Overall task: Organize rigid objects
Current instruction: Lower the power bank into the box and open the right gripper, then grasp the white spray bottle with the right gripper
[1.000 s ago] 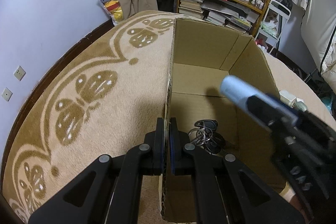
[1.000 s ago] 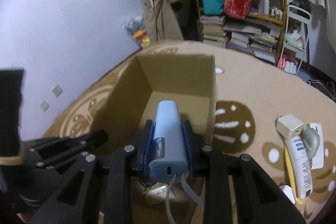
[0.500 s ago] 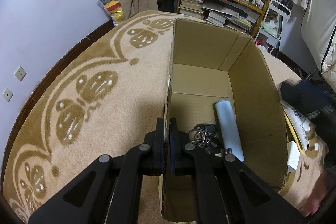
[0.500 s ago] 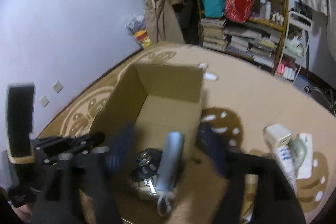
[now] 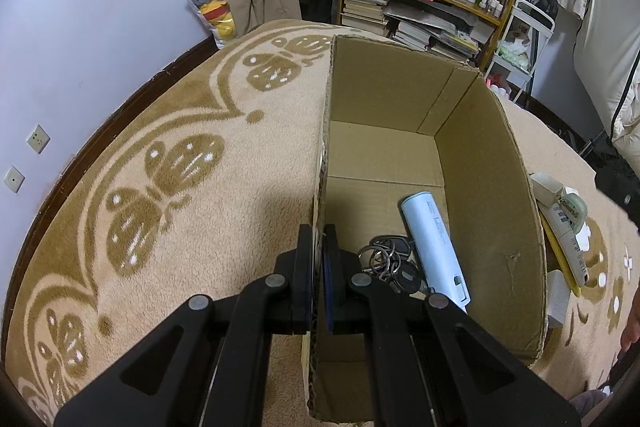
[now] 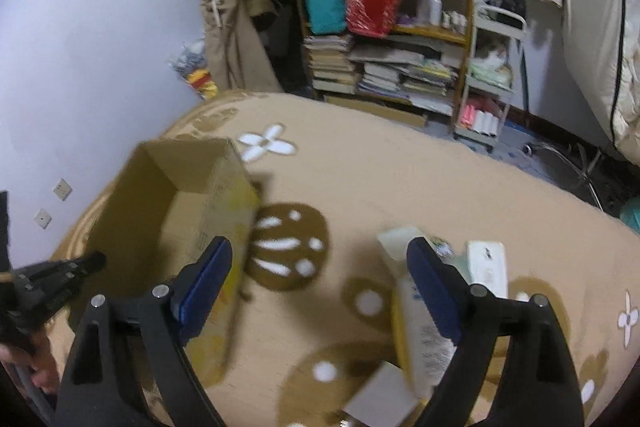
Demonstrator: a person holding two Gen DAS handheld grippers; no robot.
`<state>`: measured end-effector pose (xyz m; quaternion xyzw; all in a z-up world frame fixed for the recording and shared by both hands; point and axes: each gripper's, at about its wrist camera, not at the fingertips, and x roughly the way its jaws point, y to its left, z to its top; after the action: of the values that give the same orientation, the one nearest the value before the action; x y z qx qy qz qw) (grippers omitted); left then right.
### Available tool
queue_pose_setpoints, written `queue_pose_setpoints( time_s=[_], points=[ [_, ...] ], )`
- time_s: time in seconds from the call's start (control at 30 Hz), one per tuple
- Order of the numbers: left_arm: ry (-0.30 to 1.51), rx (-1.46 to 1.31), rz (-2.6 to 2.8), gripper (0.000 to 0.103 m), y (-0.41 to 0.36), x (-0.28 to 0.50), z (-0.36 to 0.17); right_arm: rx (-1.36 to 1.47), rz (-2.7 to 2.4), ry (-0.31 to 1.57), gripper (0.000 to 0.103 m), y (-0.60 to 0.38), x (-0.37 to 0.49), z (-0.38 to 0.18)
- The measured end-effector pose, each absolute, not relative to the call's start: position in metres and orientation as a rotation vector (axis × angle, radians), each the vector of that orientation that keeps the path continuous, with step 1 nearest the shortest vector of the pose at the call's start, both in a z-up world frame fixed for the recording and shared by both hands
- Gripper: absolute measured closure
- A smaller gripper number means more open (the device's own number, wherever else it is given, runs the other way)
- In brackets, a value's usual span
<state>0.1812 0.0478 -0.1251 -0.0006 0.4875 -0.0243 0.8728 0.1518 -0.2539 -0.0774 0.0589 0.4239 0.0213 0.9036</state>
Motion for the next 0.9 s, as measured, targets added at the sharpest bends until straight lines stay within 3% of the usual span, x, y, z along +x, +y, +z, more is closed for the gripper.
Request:
queue_pose_setpoints(
  time_s=[0.63, 0.83, 0.9],
  points=[
    [1.017, -0.004, -0.050, 0.099, 0.048, 0.180, -0.127, 0.202, -0.062, 1.062, 0.010, -0.320, 0.138, -0.151],
    [1.016, 0.002, -0.049, 0.099, 0.050, 0.180, -0.128, 0.220, -0.061, 1.097, 0.047, -0.322, 0.142, -0.167],
    [1.017, 0.001, -0.050, 0.099, 0.050, 0.180, -0.128, 0.218, -0.068, 1.097, 0.050, -0.323, 0.142, -0.170]
  ],
)
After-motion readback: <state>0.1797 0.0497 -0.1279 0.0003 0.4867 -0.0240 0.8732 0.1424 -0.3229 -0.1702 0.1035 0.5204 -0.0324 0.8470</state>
